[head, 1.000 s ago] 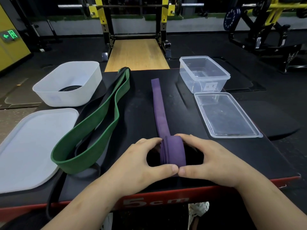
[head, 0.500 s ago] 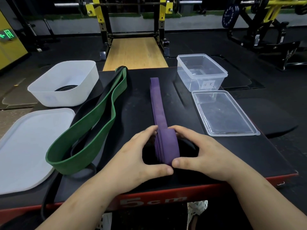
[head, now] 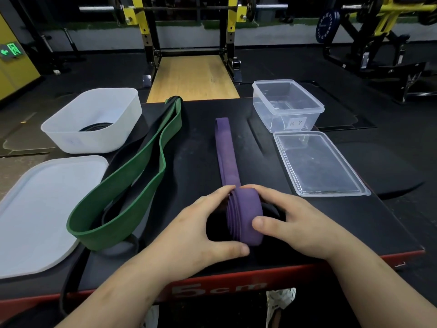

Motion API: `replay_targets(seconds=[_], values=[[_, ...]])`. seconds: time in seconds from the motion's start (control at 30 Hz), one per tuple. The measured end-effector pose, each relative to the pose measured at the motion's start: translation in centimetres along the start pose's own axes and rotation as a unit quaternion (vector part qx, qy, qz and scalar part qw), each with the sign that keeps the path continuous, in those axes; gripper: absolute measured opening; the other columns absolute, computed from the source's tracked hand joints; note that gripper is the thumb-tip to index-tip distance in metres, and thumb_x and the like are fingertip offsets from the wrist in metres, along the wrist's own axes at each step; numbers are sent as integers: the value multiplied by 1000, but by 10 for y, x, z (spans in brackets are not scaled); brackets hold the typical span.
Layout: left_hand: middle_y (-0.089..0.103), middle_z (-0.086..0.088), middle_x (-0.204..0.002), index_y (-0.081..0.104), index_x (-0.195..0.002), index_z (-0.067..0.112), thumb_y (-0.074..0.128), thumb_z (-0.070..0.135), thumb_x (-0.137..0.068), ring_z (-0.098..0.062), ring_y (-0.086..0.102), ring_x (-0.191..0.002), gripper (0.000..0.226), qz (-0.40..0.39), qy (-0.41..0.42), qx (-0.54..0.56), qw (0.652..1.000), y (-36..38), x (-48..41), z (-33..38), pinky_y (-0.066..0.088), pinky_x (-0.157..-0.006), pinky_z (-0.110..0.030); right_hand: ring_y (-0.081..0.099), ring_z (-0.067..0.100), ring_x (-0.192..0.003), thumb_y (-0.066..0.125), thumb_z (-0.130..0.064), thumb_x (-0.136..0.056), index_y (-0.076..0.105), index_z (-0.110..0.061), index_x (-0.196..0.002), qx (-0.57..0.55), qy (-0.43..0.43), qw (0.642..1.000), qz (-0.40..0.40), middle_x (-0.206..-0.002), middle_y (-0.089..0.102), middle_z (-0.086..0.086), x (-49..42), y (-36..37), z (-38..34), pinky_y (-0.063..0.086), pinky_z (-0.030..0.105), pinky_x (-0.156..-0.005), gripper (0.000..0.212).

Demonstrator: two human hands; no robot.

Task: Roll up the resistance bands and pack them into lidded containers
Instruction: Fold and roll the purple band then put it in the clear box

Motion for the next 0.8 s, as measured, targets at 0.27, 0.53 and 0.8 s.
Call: replay_targets(seconds=[0.27, 0.53, 0.8], values=[[55, 30, -137, 38, -148, 53, 82, 69, -62, 10, 47, -130, 98, 17, 0, 20, 1000, -1, -2, -2, 40, -112, -29, 56, 6, -134, 88, -27, -82, 51, -42, -144, -3, -6, 1000, -29, -140, 63, -15, 1, -1, -3, 41, 39, -114, 74], [58, 30, -132, 42, -148, 48, 84, 67, -60, 14, 49, -124, 100, 25, -1, 15, 1000, -3, -4, -2, 39, -103, -15, 44, -7, -140, 88, -46, -72, 37, -59, -148, 14, 13, 1000, -20, -146, 52, -30, 2, -2, 3, 35, 32, -119, 92], [57, 30, -135, 41, -147, 51, 87, 61, -61, 13, 48, -127, 98, 21, 5, 11, 1000, -1, -5, -1, 41, -109, -23, 52, -1, -136, 86, -32, -82, 47, -49, -143, -8, -5, 1000, -12, -141, 60, -24, 0, 0, -2, 40, 30, -116, 74]])
Point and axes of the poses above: each hand's wrist, its own x-axis away from the middle knuckle, its own y-axis out of the palm, z = x × y, the point moved 5 cm from there along -x, towards the middle knuckle
